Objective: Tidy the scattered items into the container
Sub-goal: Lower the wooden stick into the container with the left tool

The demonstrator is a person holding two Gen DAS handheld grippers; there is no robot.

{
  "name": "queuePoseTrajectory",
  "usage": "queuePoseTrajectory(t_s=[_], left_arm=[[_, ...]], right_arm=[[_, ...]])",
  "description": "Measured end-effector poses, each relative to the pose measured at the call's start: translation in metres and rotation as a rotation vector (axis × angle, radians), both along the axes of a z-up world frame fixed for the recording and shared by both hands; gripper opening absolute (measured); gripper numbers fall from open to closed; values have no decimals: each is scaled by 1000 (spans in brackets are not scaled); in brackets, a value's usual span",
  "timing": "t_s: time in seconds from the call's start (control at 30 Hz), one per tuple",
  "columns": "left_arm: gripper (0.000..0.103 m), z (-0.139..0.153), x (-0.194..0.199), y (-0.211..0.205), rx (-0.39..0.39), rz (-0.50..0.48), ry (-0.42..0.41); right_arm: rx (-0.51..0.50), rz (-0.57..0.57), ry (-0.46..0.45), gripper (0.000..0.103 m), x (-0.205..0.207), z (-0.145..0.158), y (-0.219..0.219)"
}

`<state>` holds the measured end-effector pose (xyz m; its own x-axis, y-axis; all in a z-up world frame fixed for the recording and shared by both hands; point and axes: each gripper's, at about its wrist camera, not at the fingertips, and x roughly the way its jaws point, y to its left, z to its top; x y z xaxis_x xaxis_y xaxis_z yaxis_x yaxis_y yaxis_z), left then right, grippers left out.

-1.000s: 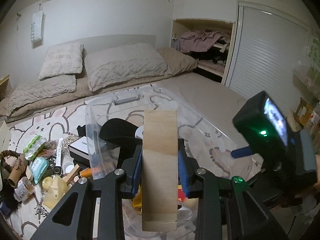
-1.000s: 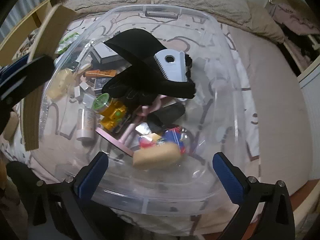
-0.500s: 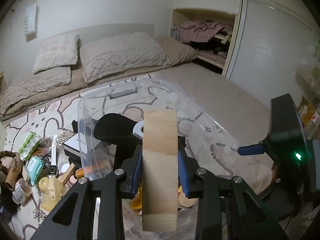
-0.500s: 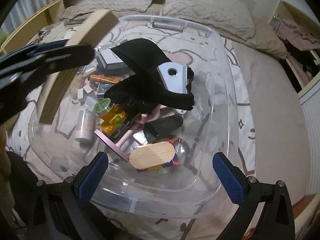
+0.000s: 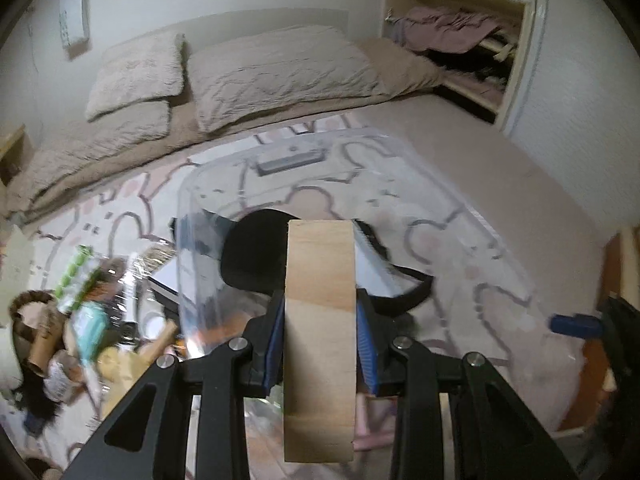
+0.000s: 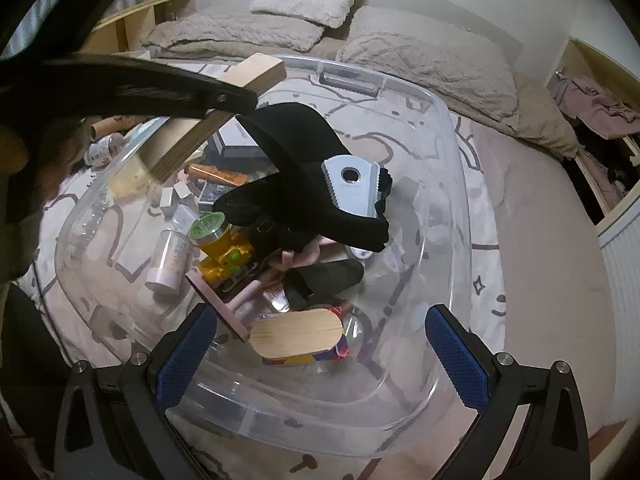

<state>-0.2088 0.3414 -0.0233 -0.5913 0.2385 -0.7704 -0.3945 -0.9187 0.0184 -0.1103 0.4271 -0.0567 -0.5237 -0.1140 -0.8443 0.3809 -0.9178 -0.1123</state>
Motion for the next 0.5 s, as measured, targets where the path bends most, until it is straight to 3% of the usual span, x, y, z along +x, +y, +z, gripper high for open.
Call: queuePoseTrajectory(t_s=[0.3, 0.37, 0.5], left_arm=[[33, -13, -31, 11, -226, 75, 8], [33, -17, -31, 14, -297, 66, 8], [33, -24, -20, 23, -369, 8, -31]], right_arm=[[-23, 27, 39, 103, 1, -2, 1], [-35, 33, 43, 103, 0, -2, 3], [-58, 44, 57, 103, 1, -3, 5]])
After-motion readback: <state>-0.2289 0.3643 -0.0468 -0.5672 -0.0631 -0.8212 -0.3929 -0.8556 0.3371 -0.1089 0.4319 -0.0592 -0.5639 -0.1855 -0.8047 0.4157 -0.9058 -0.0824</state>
